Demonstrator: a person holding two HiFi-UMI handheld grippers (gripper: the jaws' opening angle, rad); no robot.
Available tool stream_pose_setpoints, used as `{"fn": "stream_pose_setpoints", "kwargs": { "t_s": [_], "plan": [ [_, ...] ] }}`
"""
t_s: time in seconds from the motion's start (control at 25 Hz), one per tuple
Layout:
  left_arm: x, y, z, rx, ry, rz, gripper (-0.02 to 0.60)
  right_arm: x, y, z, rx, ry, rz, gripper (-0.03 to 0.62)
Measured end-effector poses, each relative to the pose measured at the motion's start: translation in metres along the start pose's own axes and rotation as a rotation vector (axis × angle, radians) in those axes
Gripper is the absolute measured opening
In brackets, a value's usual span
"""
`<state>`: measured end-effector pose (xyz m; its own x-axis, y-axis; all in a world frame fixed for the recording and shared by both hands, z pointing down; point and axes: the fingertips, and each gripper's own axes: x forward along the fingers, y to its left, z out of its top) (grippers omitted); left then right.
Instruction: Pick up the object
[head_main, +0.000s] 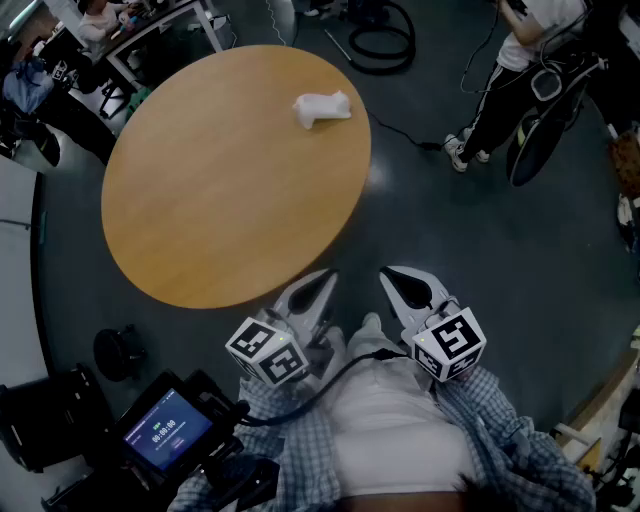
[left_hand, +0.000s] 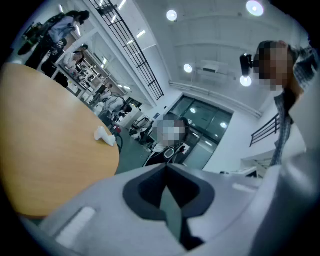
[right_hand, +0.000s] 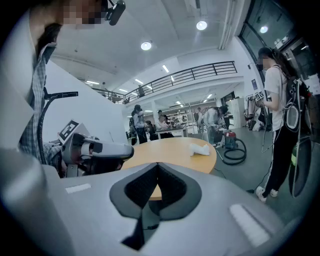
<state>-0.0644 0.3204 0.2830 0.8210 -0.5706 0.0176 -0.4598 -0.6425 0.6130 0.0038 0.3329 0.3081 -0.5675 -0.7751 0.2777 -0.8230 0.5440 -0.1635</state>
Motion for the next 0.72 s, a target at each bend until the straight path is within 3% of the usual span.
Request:
{"fn": "stream_pose_setpoints", "kwargs": {
  "t_s": [0.72],
  "plan": [
    [-0.004,0.005,0.006,0.013,0.022,-0.039,0.002,0.005,0.011,0.006,-0.033,-0.015,-0.045,0.006]
  ]
}}
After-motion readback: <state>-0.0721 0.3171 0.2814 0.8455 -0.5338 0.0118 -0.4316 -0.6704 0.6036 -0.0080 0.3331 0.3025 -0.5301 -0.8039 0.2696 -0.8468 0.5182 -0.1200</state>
